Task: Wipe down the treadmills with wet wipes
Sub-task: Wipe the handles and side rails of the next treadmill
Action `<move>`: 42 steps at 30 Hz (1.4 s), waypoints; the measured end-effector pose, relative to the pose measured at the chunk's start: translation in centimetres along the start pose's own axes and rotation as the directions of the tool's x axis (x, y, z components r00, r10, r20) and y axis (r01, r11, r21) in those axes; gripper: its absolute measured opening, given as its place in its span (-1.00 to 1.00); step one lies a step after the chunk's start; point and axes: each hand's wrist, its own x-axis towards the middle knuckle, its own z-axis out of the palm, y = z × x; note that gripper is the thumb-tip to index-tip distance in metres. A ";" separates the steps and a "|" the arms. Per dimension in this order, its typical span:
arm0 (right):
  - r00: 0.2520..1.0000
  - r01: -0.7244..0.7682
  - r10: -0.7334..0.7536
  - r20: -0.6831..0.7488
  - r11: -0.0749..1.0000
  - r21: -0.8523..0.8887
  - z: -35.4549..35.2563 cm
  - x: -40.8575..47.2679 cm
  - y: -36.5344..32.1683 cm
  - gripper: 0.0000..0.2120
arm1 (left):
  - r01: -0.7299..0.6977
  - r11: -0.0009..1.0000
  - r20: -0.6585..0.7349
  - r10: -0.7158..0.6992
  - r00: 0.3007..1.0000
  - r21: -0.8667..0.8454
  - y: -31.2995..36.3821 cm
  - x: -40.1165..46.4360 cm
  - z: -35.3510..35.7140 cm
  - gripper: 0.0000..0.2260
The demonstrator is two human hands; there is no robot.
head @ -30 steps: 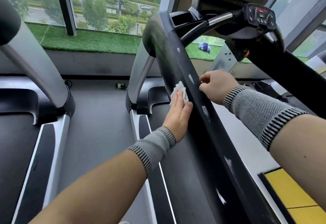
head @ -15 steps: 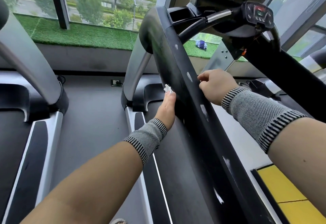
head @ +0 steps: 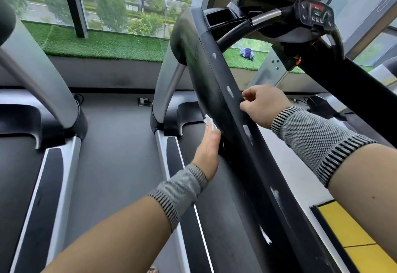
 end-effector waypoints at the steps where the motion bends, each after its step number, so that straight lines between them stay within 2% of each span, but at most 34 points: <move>1: 1.000 0.001 -0.001 0.002 1.000 -0.010 0.0 -0.1 0.1 -0.69 | -0.029 0.999 0.015 0.028 0.999 0.028 -0.4 -1.3 0.5 -0.29; 3: 1.000 -0.003 0.003 0.007 1.000 -0.024 0.1 -0.3 0.3 -0.72 | -0.032 0.999 0.019 0.031 0.999 0.044 -0.4 -2.7 1.1 -0.29; 8: 1.000 0.008 -0.006 0.028 0.997 -0.076 0.1 -0.8 0.1 -0.69 | 0.002 0.994 -0.078 0.006 0.997 0.113 1.6 -0.5 0.5 -0.24; 12: 0.998 0.034 -0.030 0.052 0.996 -0.086 0.0 -1.4 0.4 -0.73 | -0.045 0.980 -0.022 0.050 0.998 0.192 1.6 -2.9 1.8 -0.34; 16: 0.997 0.045 -0.038 0.069 0.994 -0.095 0.0 -1.8 0.5 -0.70 | -0.109 0.952 0.046 0.100 0.994 0.285 0.9 -6.6 3.0 -0.27; 19: 0.997 0.034 -0.027 0.075 0.996 -0.085 -0.2 -2.0 0.3 -0.67 | -0.071 0.945 0.020 0.068 0.997 0.318 2.2 -4.9 2.8 -0.24; 21: 0.997 0.032 -0.026 0.075 0.997 -0.076 -0.2 -2.1 0.3 -0.69 | -0.039 0.945 -0.011 0.045 0.999 0.324 3.5 -3.1 2.4 -0.30; 25: 0.997 0.035 -0.030 0.068 0.997 -0.066 -0.1 -2.7 0.6 -0.69 | -0.118 0.917 0.031 0.115 0.993 0.382 4.0 -4.1 2.9 -0.30; 29: 0.997 0.040 -0.035 0.068 0.997 -0.065 -0.1 -3.2 0.9 -0.67 | -0.161 0.907 0.083 0.139 0.987 0.388 3.3 -6.8 3.7 -0.26; 34: 0.997 0.045 -0.041 0.068 0.997 -0.055 -0.1 -3.7 0.9 -0.66 | -0.077 0.905 0.021 0.075 0.997 0.418 5.4 -3.1 2.8 -0.35; 42: 0.996 0.053 -0.050 0.068 0.997 -0.051 0.2 -4.6 1.8 -0.67 | -0.177 0.888 0.084 0.156 0.984 0.424 3.2 -7.6 4.2 -0.28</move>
